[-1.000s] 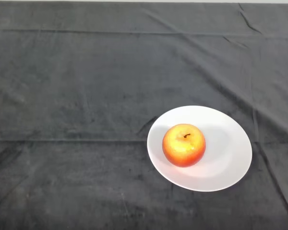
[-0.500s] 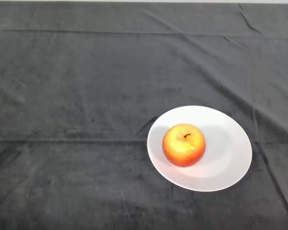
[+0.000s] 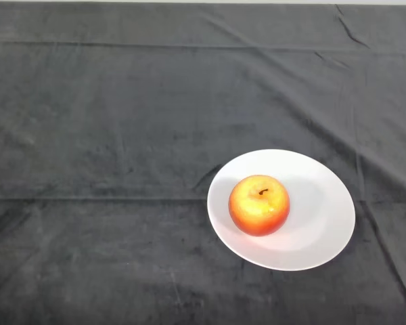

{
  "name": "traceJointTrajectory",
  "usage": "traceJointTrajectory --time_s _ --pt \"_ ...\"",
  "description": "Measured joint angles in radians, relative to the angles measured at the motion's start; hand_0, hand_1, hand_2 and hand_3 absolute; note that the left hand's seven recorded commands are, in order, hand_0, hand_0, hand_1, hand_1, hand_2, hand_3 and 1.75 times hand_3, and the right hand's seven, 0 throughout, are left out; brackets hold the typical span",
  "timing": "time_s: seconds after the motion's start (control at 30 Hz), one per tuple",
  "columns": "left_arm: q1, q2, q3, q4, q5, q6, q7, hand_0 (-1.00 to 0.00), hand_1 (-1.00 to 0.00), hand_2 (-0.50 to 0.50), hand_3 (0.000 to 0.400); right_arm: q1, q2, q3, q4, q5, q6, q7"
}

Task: Move the apple to the plate

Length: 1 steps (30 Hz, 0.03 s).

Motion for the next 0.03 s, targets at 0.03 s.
traceJointTrajectory --time_s 0.03 --pt "0.0 0.0 0.0 0.0 0.0 0.0 0.0 0.0 0.0 0.0 0.0 0.0 0.0 0.0 0.0 0.0 0.0 0.0"
